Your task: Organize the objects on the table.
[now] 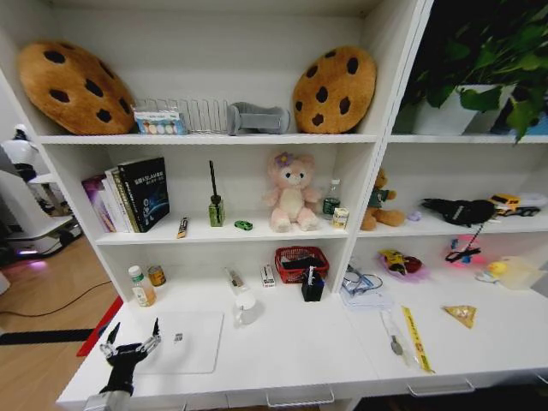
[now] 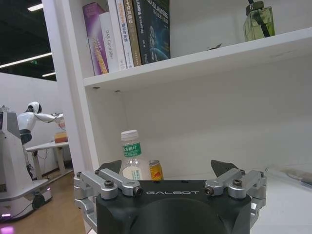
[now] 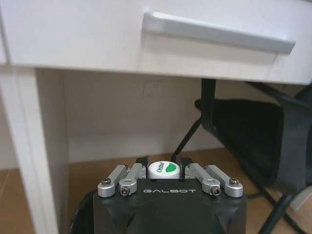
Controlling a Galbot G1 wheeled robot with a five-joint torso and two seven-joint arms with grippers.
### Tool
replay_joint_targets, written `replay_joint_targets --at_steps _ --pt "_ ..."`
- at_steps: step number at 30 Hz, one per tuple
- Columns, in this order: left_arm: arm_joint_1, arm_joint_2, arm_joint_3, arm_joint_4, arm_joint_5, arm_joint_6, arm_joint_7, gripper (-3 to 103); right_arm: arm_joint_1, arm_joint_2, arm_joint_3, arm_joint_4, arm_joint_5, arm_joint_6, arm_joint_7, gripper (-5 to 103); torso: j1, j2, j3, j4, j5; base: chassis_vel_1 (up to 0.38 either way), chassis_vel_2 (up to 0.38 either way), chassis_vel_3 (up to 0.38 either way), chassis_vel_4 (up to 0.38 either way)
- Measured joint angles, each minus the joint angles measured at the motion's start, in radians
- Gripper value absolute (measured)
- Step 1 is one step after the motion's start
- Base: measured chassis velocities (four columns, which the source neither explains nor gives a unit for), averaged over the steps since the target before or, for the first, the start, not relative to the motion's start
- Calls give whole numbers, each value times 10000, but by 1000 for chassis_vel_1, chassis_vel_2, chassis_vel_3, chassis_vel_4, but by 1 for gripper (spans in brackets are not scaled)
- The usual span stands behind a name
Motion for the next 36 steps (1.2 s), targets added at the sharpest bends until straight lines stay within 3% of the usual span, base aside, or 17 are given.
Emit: replay_joint_targets --at_steps 36 --pt "37 -68 -48 4 -50 0 -1 100 1008 -150 -278 -742 174 268 -482 29 0 1 0 -4 1 -16 -12 12 14"
